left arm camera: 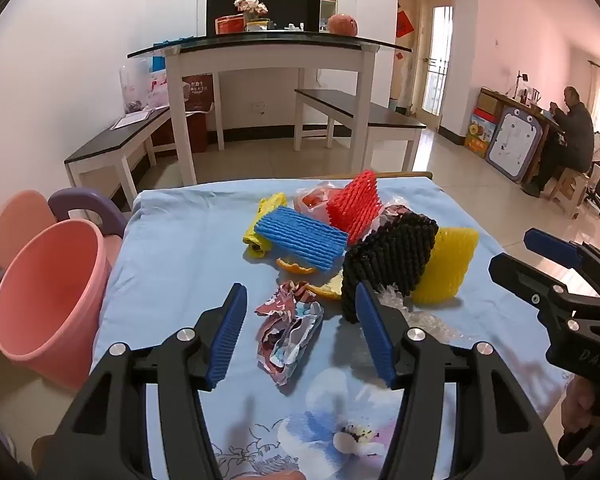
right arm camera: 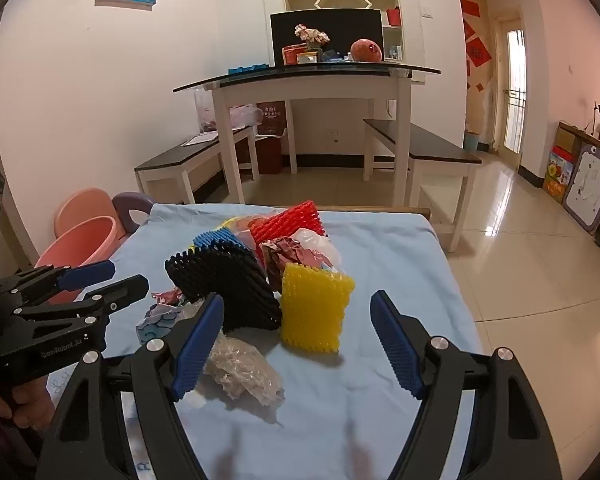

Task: Collect trash

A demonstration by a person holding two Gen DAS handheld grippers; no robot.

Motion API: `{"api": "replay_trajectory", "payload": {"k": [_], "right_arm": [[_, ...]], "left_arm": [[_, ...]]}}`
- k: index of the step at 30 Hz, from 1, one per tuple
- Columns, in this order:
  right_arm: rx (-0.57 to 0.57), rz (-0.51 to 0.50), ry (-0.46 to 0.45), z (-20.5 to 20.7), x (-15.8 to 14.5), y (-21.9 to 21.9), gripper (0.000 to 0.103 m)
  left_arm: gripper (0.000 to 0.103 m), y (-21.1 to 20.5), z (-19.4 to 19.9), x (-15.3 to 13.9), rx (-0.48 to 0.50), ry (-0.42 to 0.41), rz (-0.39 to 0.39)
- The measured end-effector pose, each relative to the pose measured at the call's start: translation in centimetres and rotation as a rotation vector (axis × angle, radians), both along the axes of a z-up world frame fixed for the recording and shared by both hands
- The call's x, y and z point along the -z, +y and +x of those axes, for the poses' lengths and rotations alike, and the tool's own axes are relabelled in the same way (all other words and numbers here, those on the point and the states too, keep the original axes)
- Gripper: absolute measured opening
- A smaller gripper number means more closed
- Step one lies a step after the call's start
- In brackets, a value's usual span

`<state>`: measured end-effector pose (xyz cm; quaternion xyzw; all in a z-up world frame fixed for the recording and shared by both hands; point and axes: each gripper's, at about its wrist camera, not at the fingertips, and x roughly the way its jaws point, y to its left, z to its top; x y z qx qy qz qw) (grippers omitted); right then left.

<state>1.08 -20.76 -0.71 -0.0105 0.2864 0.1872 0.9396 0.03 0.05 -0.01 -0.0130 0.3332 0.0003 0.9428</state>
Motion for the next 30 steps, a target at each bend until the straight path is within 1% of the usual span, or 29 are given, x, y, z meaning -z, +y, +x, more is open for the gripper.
{"api": "replay_trajectory", "payload": {"k": [30], "right_arm": [[0.001, 0.007, -0.003, -0.01, -0.04, -0.02, 0.075]], "left_arm": [[0.057, 0.00, -0.02, -0.01, 0.000, -0.004, -0.001]]}}
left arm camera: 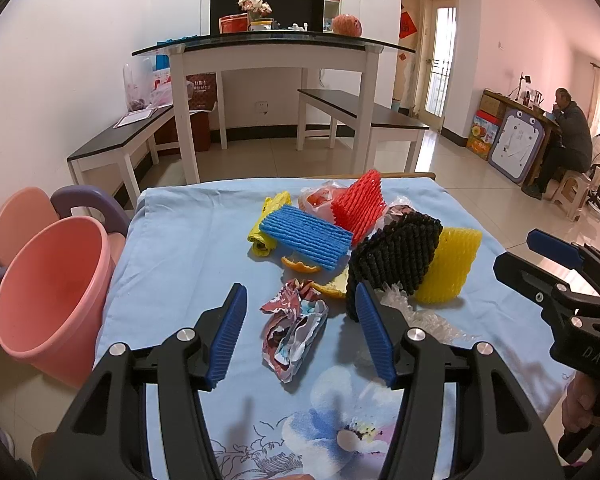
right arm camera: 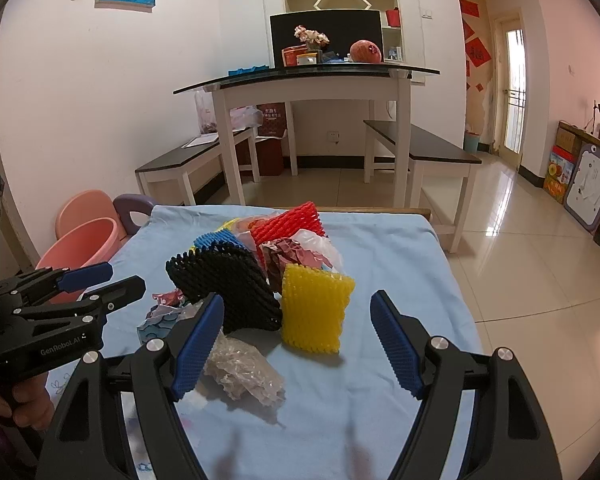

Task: Collect trash

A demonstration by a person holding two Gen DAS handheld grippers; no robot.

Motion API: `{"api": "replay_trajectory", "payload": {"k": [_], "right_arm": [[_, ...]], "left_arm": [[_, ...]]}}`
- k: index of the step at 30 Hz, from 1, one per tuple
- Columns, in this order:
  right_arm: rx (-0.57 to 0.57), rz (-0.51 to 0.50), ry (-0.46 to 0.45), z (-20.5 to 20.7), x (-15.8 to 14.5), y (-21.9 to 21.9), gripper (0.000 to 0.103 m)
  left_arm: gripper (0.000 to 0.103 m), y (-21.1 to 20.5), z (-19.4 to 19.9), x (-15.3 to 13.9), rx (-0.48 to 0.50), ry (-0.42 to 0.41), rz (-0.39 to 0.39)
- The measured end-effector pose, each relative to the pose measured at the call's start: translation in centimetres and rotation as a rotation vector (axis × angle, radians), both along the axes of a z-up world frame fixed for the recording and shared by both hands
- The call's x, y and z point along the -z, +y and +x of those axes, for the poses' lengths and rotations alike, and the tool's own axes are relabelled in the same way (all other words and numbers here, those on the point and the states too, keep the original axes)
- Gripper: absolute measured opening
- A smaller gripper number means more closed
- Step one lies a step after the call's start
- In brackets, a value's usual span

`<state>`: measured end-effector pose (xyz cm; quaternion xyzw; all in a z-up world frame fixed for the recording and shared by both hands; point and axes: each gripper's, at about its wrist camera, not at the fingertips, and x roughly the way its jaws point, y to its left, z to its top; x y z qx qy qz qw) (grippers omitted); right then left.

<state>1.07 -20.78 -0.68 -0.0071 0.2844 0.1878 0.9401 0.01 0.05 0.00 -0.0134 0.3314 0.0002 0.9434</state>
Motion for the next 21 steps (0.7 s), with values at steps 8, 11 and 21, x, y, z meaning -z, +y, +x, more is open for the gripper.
{"api": "replay_trajectory", "payload": {"k": [8, 11, 21], "right_arm": [[-0.001, 0.002, 0.000, -0.02, 0.01, -0.04, 0.075], [0.000, 0.003, -0.001, 0.00, 0.09, -0.04, 0.075], [0.029, 0.035, -0.042, -0.59, -0.50, -0.88, 0.075]], "left_arm": [[0.057, 0.00, 0.00, 0.00, 0.000, 0.000, 0.000], [0.057, 0.00, 0.01, 0.01, 0.000, 0.001, 0.000], [0.057, 0.00, -0.02, 0.00, -0.004, 0.000, -0.001]]}}
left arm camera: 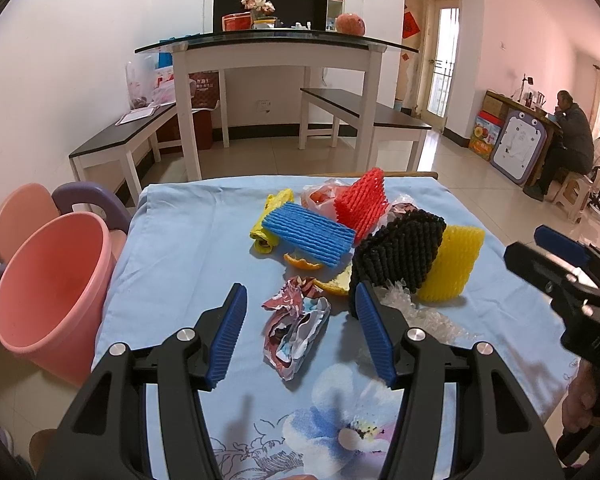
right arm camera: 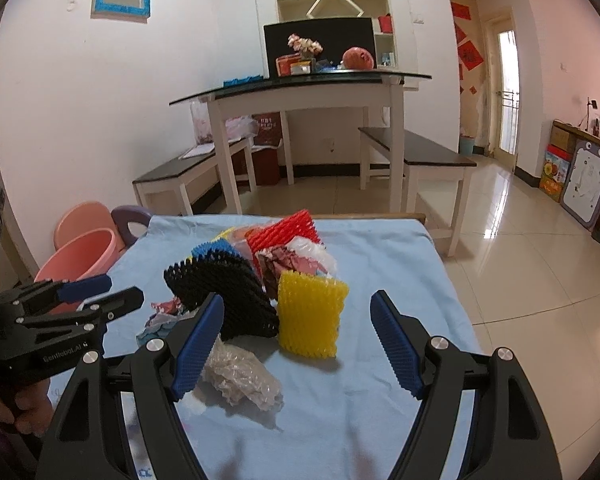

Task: Collect trash

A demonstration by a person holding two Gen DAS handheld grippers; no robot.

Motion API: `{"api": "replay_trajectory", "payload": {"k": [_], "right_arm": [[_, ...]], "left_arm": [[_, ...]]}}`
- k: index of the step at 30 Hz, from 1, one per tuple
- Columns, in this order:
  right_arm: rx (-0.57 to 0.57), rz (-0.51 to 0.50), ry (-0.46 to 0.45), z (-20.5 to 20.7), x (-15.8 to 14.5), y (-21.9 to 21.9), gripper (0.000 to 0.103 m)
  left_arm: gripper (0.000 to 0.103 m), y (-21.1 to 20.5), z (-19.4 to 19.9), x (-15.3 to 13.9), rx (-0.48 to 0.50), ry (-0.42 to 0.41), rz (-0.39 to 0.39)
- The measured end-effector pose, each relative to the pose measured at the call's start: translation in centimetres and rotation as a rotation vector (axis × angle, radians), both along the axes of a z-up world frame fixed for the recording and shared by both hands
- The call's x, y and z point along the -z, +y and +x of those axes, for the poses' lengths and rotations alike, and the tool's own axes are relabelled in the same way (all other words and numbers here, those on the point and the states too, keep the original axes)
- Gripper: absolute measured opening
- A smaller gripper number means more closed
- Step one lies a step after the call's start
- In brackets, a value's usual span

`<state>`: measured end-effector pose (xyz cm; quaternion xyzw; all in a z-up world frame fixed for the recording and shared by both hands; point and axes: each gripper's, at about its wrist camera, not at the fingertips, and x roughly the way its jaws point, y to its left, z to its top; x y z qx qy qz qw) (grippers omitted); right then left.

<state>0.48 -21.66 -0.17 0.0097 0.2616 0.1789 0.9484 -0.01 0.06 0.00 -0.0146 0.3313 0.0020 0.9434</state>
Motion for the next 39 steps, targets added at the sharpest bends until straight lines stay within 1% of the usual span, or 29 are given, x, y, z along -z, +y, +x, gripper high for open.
{"api": "replay_trajectory", "payload": {"k": [10, 29, 35, 36, 39], "right_arm": [[0.036, 0.018, -0.050, -0.4, -0.6, -0.4, 0.075], [0.038, 0.025, -0.032, 0.0, -0.1, -0.9, 0.075], [0.042, 0.028, -0.022, 0.5, 0.3, -1.1, 0.075], [0.043, 0.028, -0.020, 0.5, 0.3, -1.2, 0.075], [0.046, 0.029, -0.015, 0.7, 0.5, -1.3, 0.075]], "left_arm": [[0.057, 0.2, 0.0, 0.2, 0.000, 0.002, -0.001], [0.057, 0.3, 0.0, 0.3, -0.001, 0.004, -0.003], [0.057, 0.6, 0.1, 0.7, 0.007, 0.009, -0.001], [0.057, 0.5, 0.6, 1.4, 0.009, 0.010, -0.003], [0.057, 0.8, 0.3, 1.3, 0.038, -0.003, -0.032]]}}
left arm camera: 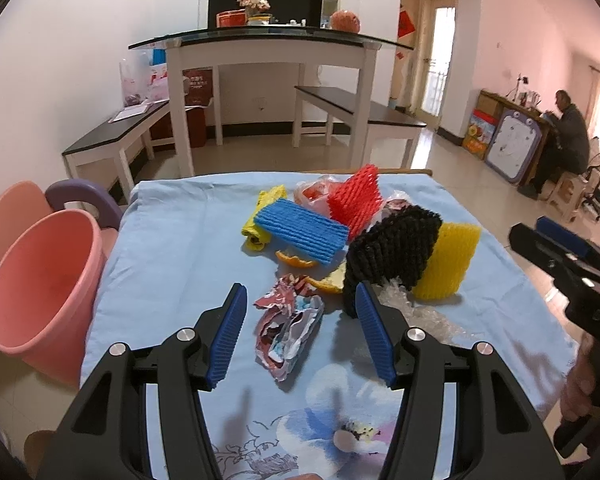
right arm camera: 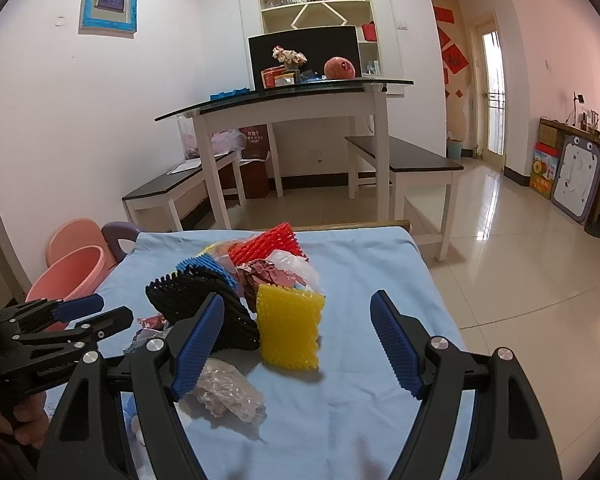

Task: Collect trash

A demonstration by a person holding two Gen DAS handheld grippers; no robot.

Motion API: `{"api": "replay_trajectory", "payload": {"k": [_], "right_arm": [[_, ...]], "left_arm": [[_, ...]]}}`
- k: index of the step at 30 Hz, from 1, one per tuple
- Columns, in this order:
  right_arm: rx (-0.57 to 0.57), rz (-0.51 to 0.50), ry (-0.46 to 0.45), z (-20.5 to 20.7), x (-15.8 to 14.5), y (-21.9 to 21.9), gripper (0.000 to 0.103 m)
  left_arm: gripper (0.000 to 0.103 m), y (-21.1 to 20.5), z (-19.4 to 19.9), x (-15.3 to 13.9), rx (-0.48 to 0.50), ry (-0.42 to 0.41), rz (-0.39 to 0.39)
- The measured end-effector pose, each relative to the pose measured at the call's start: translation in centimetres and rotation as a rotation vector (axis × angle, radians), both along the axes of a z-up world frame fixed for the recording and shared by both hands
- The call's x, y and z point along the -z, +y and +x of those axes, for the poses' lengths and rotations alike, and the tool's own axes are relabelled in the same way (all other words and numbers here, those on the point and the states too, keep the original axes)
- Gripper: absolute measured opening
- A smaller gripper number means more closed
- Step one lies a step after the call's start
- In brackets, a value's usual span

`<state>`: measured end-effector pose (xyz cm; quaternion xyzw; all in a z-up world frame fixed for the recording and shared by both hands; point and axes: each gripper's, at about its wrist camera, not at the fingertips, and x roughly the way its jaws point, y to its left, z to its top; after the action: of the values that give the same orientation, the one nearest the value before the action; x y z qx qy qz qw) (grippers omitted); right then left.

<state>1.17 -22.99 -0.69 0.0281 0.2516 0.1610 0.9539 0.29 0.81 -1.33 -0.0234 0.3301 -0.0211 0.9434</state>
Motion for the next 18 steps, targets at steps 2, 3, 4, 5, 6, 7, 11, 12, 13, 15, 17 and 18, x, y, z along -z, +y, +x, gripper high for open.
{"api": "replay_trajectory", "payload": {"k": [2, 3, 4, 5, 6, 7, 11, 12, 13, 15, 17, 18], "right_arm": [[0.001, 0.001, 0.004, 0.1, 0.1, -0.1, 0.075], [0.001, 0.003, 0.007, 0.2, 0.2, -0.2, 0.075], [0.001, 0.004, 0.011, 0.2, 0.3, -0.2, 0.075], [-0.001, 0.006, 0.016, 0.3, 0.4, -0.2, 0.075], [-0.002, 0.006, 0.018, 0.4, 0.5, -0.2, 0.075], [-0.003, 0.007, 0.019, 0.5, 0.6, -0.2, 0.075], [-0.009, 0.013, 0.035, 0.9, 1.1, -0.3, 0.075], [-0.011, 0.015, 0.040, 1.0, 1.2, -0.3, 0.075], [-0.013, 0.020, 0.045, 1.1, 1.3, -0.3, 0.075], [-0.018, 0.024, 0.048, 1.1, 1.5, -0.4, 0.075], [-0.022, 0.022, 0.048, 1.2, 1.6, -0.4, 0.075], [-0.025, 0.022, 0.052, 1.3, 1.7, -0.5, 0.075]], "left_arm": [[0.057, 0.1, 0.1, -0.2, 0.020, -0.001, -0.024], [0.057, 0.1, 0.0, -0.3, 0.026, -0.002, -0.034], [0.057, 0.2, 0.0, -0.4, 0.033, -0.002, -0.043], [0.057, 0.2, -0.1, -0.4, 0.039, -0.002, -0.050], [0.057, 0.3, -0.1, -0.5, 0.047, -0.003, -0.058], [0.057, 0.3, -0.2, -0.6, 0.055, -0.004, -0.063], [0.057, 0.0, 0.0, -1.0, 0.076, -0.007, -0.083], [0.057, -0.3, 0.2, -1.2, 0.086, -0.011, -0.084], [0.057, -0.7, 0.4, -1.4, 0.096, -0.019, -0.078], [0.057, -1.6, 1.1, -1.5, 0.110, -0.031, -0.048], [0.057, -2.3, 1.9, -1.3, 0.116, -0.026, -0.024], [0.057, -2.5, 2.3, -1.1, 0.116, -0.018, -0.019]]}}
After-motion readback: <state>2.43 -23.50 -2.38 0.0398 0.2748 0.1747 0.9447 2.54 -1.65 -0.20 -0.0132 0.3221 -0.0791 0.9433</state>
